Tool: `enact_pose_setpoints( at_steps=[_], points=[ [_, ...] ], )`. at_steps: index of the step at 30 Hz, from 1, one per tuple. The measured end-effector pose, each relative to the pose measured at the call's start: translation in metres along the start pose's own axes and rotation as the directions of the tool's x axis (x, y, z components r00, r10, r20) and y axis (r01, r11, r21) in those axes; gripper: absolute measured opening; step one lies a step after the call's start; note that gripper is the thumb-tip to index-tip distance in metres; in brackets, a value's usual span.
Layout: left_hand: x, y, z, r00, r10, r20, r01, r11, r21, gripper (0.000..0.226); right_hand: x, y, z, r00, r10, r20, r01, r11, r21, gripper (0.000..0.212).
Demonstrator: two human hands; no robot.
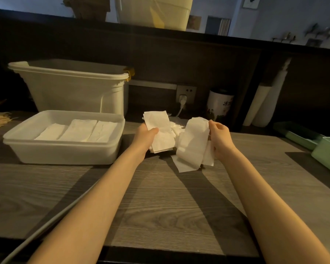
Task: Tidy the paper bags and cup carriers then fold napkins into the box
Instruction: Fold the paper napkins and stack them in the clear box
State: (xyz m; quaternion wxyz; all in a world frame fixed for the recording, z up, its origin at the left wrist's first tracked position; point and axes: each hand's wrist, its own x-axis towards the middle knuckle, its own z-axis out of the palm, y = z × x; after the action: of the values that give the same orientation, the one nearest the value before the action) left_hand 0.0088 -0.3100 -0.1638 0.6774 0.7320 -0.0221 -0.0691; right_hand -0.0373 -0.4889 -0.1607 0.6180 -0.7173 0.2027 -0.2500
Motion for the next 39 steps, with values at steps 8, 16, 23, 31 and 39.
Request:
enact_pose_setpoints(
  at_steps=[8,16,23,31,39],
  points=[
    [0.001,-0.002,0.001,1.000,-0.011,-0.001,0.012,1.000,0.023,0.039,0.001,-0.012,-0.010,0.982,-0.190,0.019,0.191,0.979,-0.073,0.023],
    [-0.002,-0.001,0.006,1.000,0.005,-0.002,-0.005,1.000,0.011,0.038,-0.028,-0.010,-0.033,0.846,-0.116,0.520,0.383,0.811,-0.443,0.024],
    [-0.004,-0.002,0.006,1.000,0.000,0.018,0.000,1.000,-0.001,0.040,-0.014,0.012,-0.032,0.930,-0.120,0.347,0.357,0.521,-0.776,0.024],
    [-0.002,-0.003,0.006,1.000,-0.002,0.028,0.002,1.000,-0.004,0.039,-0.012,0.016,-0.020,0.937,0.054,0.345,0.281,0.468,-0.838,0.027],
    [-0.003,-0.001,0.002,0.997,0.063,-0.032,-0.064,0.998,-0.025,0.038,-0.023,-0.013,-0.026,0.909,-0.231,0.347,0.333,0.903,-0.272,0.004]
  ],
)
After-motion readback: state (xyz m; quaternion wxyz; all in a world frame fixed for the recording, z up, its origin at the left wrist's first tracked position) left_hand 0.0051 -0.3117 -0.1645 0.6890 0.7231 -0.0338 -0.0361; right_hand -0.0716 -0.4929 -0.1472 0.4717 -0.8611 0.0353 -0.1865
